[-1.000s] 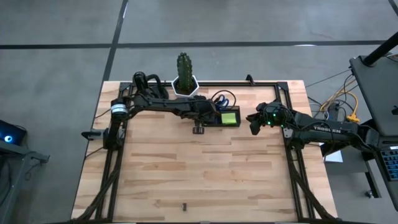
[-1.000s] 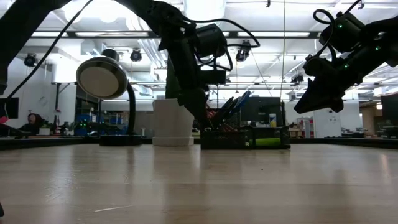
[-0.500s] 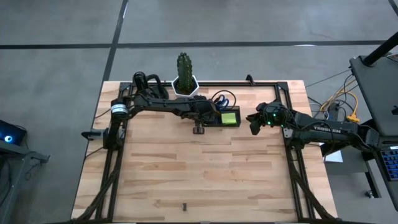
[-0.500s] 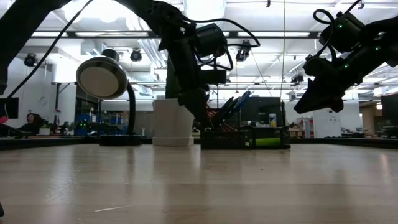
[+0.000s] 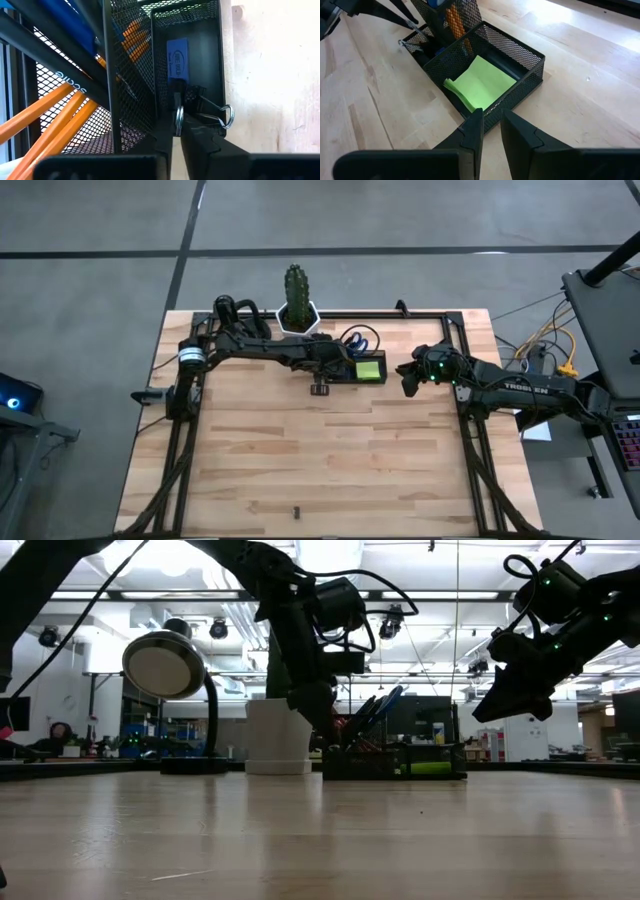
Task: Pick and place office supplies into organizer
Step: Put the left binder clip into the bottom section of the desk organizer, then put the binder clip into the bottom section of the desk organizer
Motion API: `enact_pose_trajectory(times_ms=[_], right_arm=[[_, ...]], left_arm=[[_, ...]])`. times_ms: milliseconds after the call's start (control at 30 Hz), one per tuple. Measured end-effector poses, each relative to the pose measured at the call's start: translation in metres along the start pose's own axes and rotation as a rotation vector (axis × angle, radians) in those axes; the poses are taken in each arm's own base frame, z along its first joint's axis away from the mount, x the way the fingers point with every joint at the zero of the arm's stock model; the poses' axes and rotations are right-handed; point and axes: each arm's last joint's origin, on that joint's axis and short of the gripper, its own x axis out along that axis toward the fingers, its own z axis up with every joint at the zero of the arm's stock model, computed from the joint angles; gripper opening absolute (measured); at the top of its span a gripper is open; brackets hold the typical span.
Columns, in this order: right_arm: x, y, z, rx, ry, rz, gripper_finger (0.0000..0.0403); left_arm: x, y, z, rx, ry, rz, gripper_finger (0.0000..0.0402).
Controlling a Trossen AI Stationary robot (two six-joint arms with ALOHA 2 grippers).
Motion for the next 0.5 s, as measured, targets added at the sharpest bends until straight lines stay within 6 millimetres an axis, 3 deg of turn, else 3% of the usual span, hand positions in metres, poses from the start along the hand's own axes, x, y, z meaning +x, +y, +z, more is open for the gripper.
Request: enact_pose_trajectory(times_ms=[300,500], right_arm=[[0.0,0.0,0.0,0.0,0.0,0.0,0.0057],[0.0,0.0001,0.0,0.0,0.0,0.001,0.0057]], left_arm=[[-0.0001,-0.0001,0.0001,-0.001,-0.003,-0.006,0.0089],[-0.0055,-0.0003,0.0026,0.002,-0.012,-0.004,0.0115]])
